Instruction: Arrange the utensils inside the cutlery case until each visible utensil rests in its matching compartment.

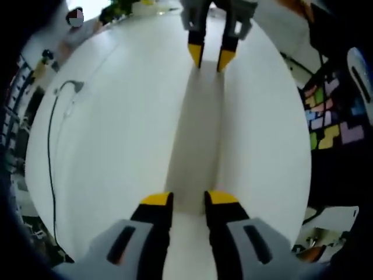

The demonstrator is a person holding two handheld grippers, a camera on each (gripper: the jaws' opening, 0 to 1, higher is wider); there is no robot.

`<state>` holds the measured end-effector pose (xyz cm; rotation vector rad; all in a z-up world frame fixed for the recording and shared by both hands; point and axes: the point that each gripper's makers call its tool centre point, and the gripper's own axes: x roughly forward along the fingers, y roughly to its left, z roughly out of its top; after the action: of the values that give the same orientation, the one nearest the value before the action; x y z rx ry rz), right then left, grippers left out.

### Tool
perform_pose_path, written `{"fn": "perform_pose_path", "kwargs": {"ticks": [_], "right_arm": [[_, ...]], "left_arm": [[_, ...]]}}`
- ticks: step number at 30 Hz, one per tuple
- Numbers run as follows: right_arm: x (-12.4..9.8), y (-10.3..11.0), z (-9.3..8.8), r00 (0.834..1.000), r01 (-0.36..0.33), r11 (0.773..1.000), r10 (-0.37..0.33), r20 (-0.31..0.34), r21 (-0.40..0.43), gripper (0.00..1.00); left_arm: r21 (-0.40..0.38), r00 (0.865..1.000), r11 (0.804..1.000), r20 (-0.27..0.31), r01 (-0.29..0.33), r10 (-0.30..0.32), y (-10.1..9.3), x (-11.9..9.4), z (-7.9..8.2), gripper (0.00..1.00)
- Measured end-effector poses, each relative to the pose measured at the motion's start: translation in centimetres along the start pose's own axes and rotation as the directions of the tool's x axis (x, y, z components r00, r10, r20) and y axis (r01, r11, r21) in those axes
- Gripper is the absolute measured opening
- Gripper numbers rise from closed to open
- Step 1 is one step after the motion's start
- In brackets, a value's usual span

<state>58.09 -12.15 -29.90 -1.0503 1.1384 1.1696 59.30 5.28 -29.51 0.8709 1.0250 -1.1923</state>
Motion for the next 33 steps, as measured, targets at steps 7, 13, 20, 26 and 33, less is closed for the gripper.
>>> {"fn": "perform_pose_path", "kwargs": {"ticks": [7,13,20,26,33], "right_arm": [[-0.1,0.4,-0.3,0.998,0.011,0.998,-0.014,0.067,0.056,0.14],[-1.4,1.1,0.6,0.976,0.013,0.995,-0.033,0.213,0.098,0.24],[-4.1,-0.5,0.0,0.911,0.118,0.982,-0.167,0.376,0.15,0.27],[-6.3,-2.2,-0.2,0.77,0.206,0.932,-0.342,0.538,0.297,0.34],[-10.1,-3.1,-2.2,0.516,0.222,0.827,-0.549,0.657,0.516,0.42]], "left_arm": [[-0.019,1.0,1.0,0.026,-0.011,0.012,-0.1,-0.1,-0.1,0.22],[-0.052,0.995,0.999,0.095,-0.004,0.009,-0.1,-0.4,-0.3,0.22],[-0.075,0.943,0.989,0.302,-0.125,0.142,0.6,-3.6,0.5,0.28],[-0.203,0.839,0.959,0.473,-0.196,0.271,1.1,-5.5,0.2,0.32],[-0.349,0.639,0.892,0.625,-0.286,0.449,2.7,-8.7,-0.5,0.44]]}}
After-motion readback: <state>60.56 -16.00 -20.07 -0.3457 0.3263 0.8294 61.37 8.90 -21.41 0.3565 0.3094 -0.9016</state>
